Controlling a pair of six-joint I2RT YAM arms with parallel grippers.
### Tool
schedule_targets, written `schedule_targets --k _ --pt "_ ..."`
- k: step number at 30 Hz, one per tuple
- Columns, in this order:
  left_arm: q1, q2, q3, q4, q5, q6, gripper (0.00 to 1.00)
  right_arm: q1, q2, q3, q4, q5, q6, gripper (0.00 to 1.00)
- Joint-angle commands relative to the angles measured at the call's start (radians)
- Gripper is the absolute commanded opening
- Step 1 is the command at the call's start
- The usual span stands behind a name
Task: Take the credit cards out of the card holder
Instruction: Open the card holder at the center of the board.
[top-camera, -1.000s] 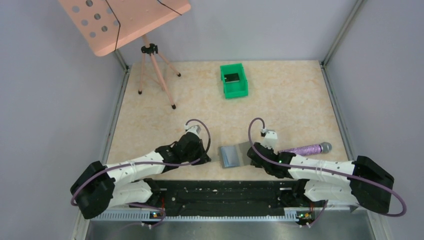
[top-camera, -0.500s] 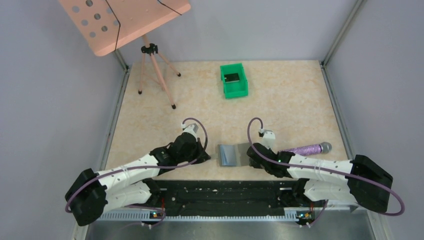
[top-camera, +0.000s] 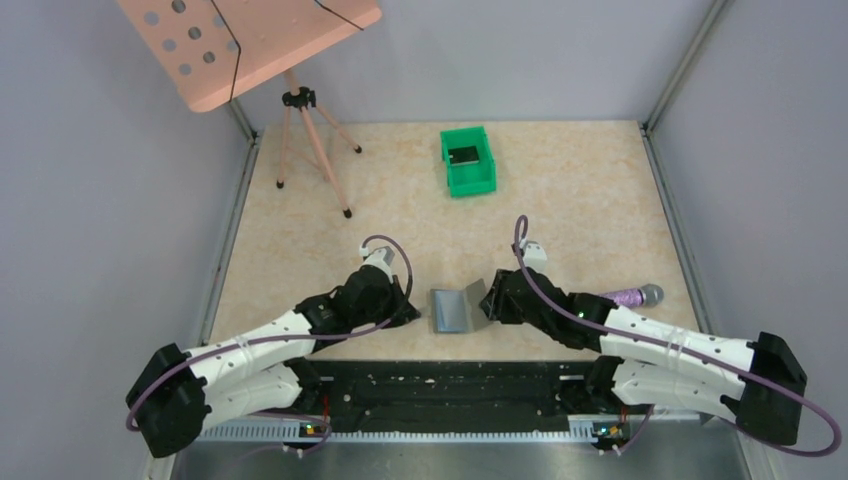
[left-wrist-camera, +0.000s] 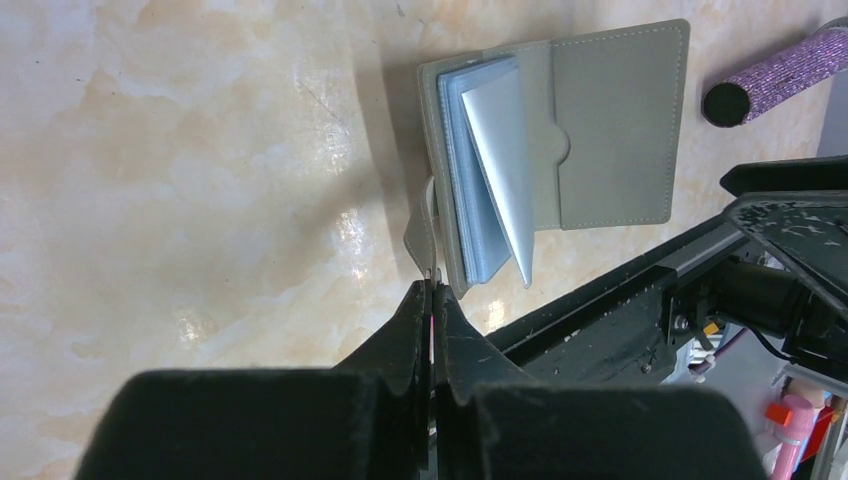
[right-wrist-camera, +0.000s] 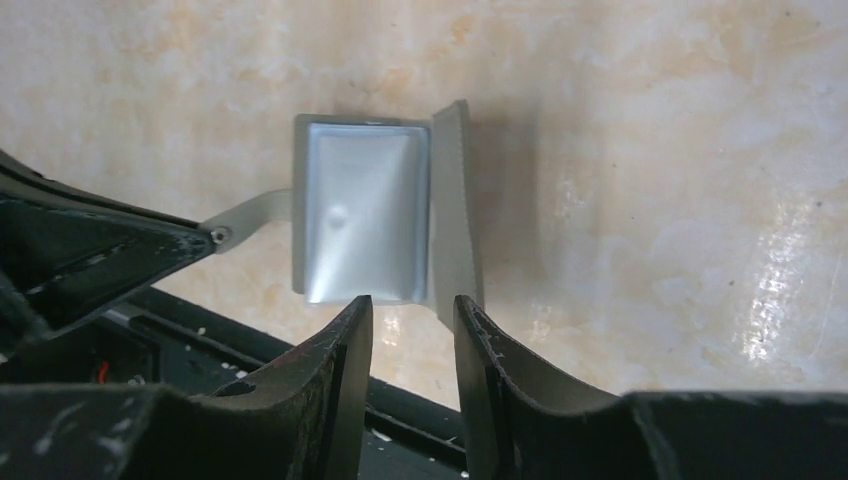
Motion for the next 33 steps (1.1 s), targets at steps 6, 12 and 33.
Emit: schedule_targets --k 6,12,33 --pt "0.003 -0.053 -0.012 0.018 -0.014 -0.008 0.0 -0.007 -0.017 0.083 0.141 -0.136 -0.089 0.37" --pt "0.003 -0.06 -0.018 0.019 -0.014 -0.017 0.0 -0.005 0.093 0.047 0.281 -0.177 -0.083 0.39" --pt "0.002 -0.068 -0.021 0.028 0.025 -0.024 0.0 0.103 0.505 0.18 0.299 0.014 -0.098 0.74"
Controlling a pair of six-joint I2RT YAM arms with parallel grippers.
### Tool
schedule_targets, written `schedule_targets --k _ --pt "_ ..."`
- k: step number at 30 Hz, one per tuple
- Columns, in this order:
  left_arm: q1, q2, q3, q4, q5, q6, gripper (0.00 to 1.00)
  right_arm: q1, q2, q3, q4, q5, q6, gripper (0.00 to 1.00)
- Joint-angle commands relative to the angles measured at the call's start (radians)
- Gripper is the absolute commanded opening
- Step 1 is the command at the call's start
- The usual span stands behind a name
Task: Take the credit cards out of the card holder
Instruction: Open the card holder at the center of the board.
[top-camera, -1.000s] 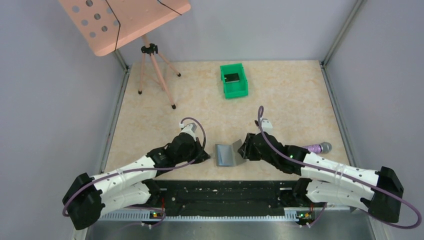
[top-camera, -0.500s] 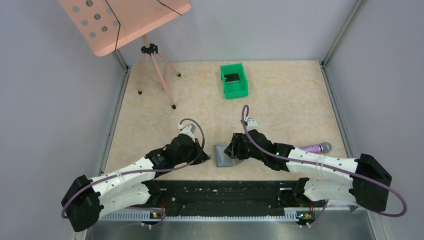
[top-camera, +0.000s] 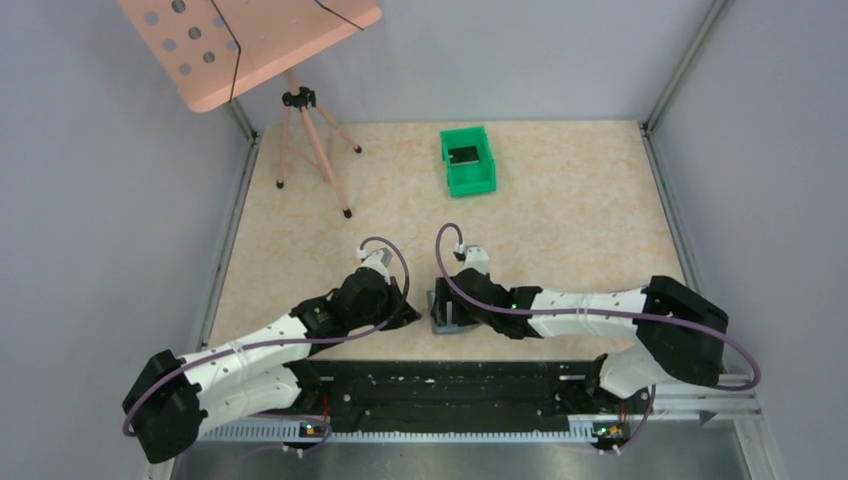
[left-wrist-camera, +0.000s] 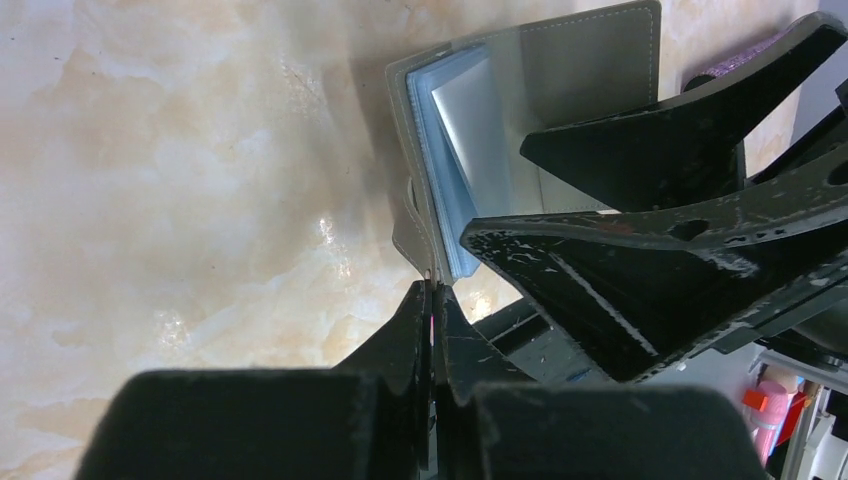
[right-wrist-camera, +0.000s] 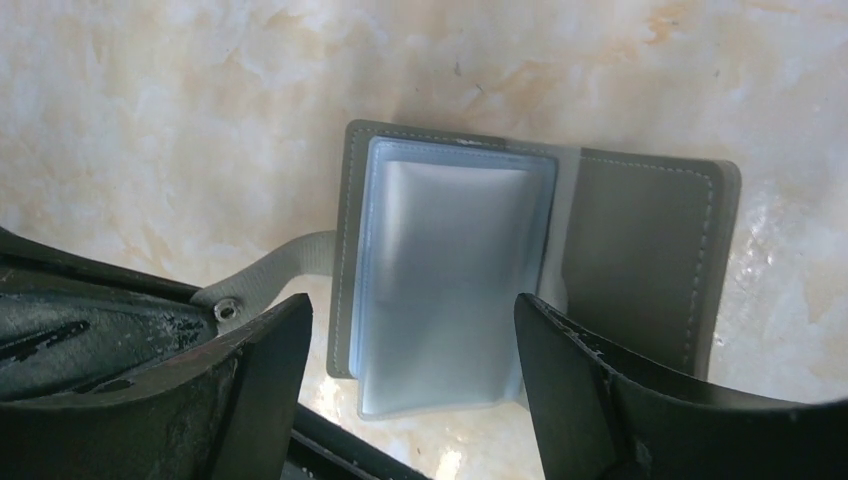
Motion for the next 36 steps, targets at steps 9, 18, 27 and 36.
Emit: schedule_targets --k 9,18,27,36 --pt "0.003 -0.034 -0.002 0.018 -0.003 -0.002 0.0 0.039 0.079 0.054 -0.022 0.136 -0.011 0.71" --pt "0.002 -0.035 -0.01 0.012 -0.013 -0.003 0.0 0.04 0.054 0.043 -0.024 0.138 -0.007 0.59" --pt "0.002 -0.022 -0.013 0.015 -0.014 -0.002 0.0 0.041 0.023 0.03 -0.02 0.133 -0.009 0.58" --pt "0.002 -0.009 -0.013 0.018 -0.011 -0.002 0.0 0.041 0.014 0.028 -0.028 0.143 -0.012 0.59"
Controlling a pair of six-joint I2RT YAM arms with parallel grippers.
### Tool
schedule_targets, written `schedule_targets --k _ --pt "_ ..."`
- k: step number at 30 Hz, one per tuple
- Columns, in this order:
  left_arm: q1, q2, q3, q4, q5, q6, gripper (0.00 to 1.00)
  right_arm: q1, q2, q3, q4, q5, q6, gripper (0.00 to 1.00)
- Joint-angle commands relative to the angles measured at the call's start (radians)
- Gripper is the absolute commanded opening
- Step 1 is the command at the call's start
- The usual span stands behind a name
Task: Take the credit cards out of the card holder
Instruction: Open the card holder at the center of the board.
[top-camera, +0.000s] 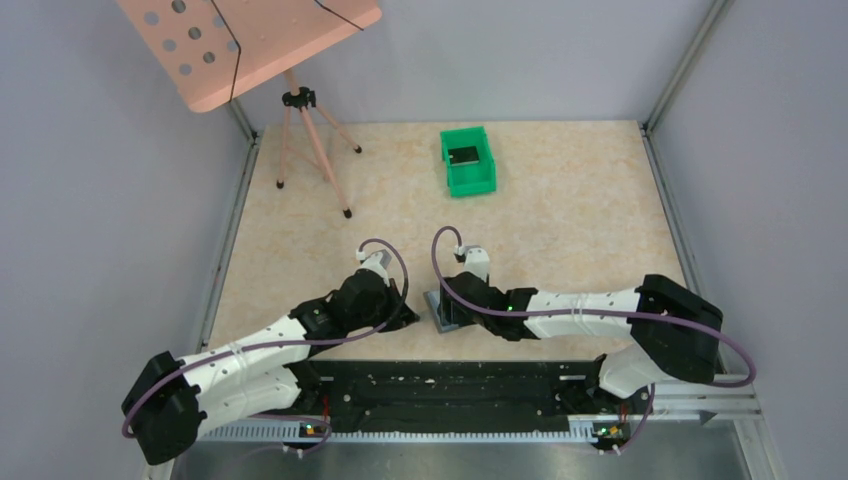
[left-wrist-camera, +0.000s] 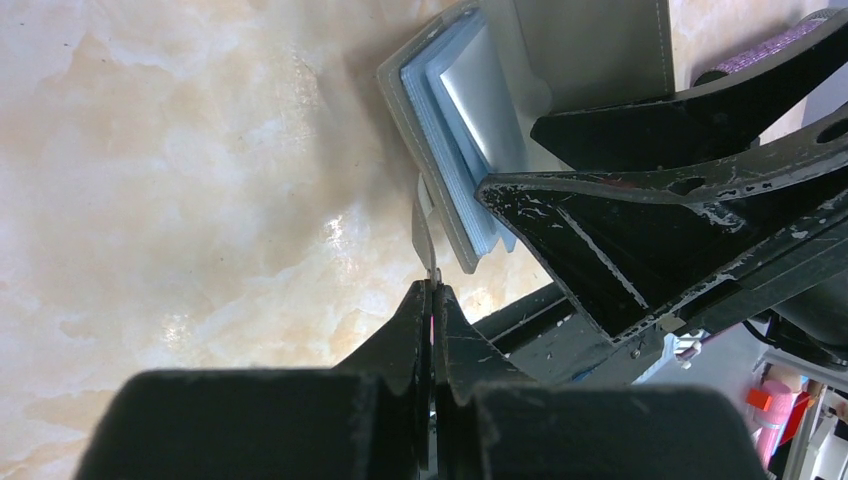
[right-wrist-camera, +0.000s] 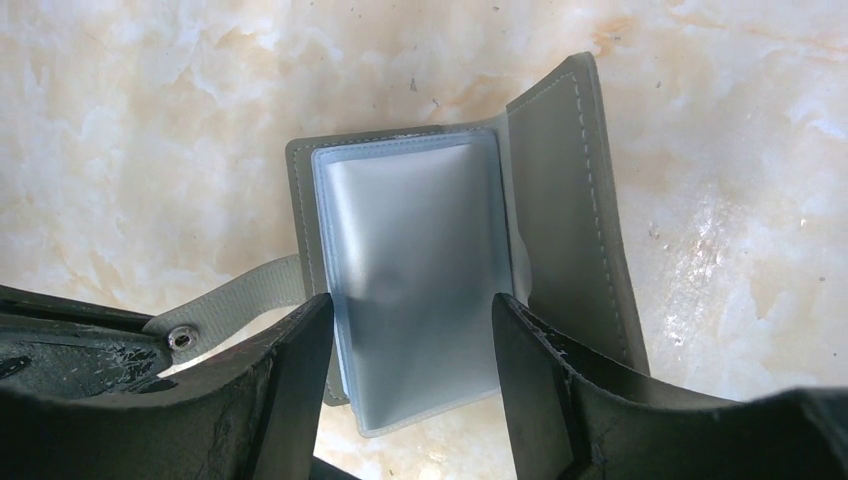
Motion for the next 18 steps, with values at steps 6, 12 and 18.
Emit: schedule_targets --k 6,12,18 --pt "0.002 0.005 -0.001 0.026 -0.009 -0.001 0.0 0.011 -0.019 0.005 -0.011 0.038 -0.006 0.58" --pt "0.002 0.007 -0.003 0.027 -0.013 -0.001 0.0 0.012 -0.027 0.016 -0.039 0.056 -0.005 0.56" --pt "0.002 0.01 -0.004 0.028 -0.014 0.0 0.0 0.013 -0.056 0.012 -0.05 0.069 -0.002 0.51"
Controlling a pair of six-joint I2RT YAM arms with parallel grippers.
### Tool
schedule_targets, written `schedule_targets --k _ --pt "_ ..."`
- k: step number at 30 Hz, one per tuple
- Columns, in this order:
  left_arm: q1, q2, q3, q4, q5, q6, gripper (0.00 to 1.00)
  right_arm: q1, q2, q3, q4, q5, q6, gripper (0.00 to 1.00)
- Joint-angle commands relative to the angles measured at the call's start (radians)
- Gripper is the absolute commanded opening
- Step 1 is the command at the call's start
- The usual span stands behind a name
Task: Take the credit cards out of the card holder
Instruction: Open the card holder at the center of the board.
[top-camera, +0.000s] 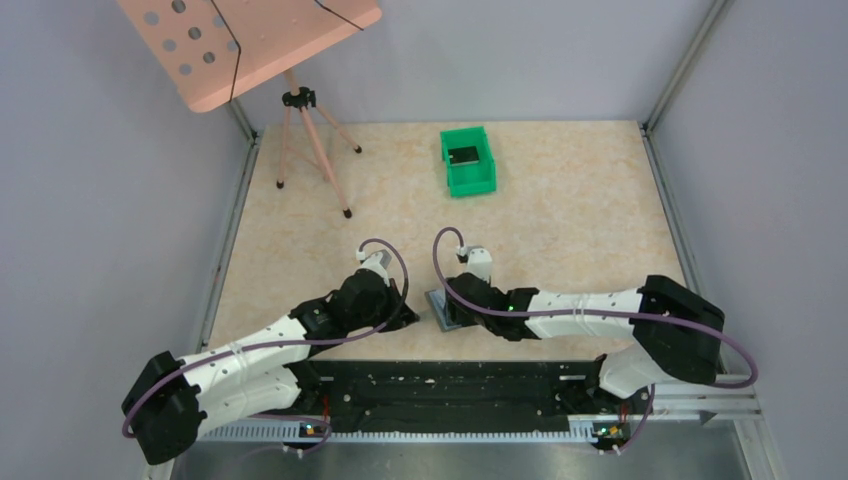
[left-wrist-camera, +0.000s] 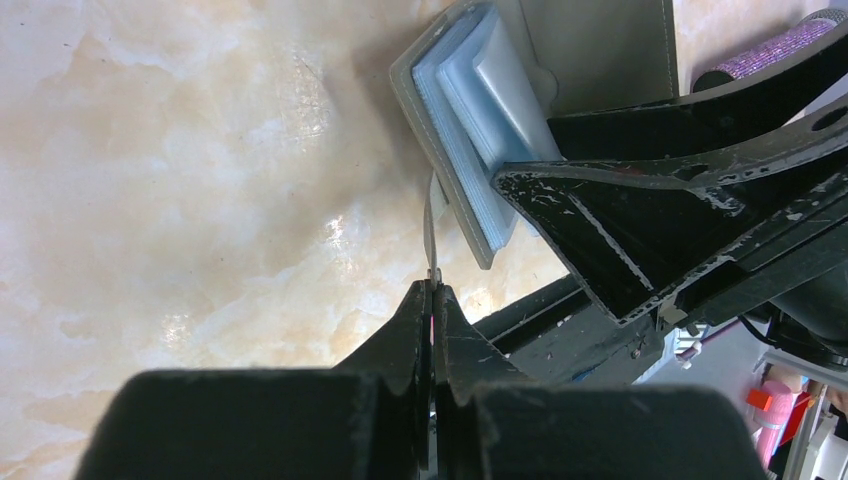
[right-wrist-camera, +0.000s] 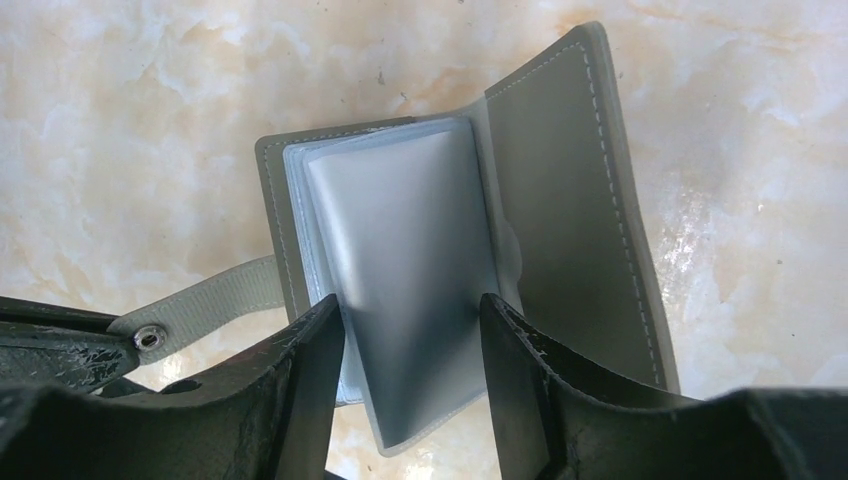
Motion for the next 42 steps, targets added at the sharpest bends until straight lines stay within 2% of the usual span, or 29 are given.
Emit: schedule_targets --k 1,5,29,35,42 --pt "0.002 0.008 -0.003 0.028 -0.014 0.001 0.0 0.012 -0.058 0.009 -0.014 0.045 -0.002 0.5" --pt "0.003 0.016 -0.005 0.03 -0.014 0.001 0.0 0.012 -0.075 0.002 -0.016 0.052 0.002 0.43" --pt "0.002 0.026 -0.005 0.025 -0.021 0.004 0.0 -0.012 -0.186 -0.075 -0.143 0.173 0.061 0.36" --pt "0.003 0.026 -0.006 0.02 -0.022 0.007 0.0 -0.049 -0.221 -0.099 -0.147 0.157 0.057 0.36" --pt "0.002 0.017 -0.004 0.015 -0.022 0.007 0.0 -0.056 -0.281 -0.077 -0.207 0.154 0.063 0.45"
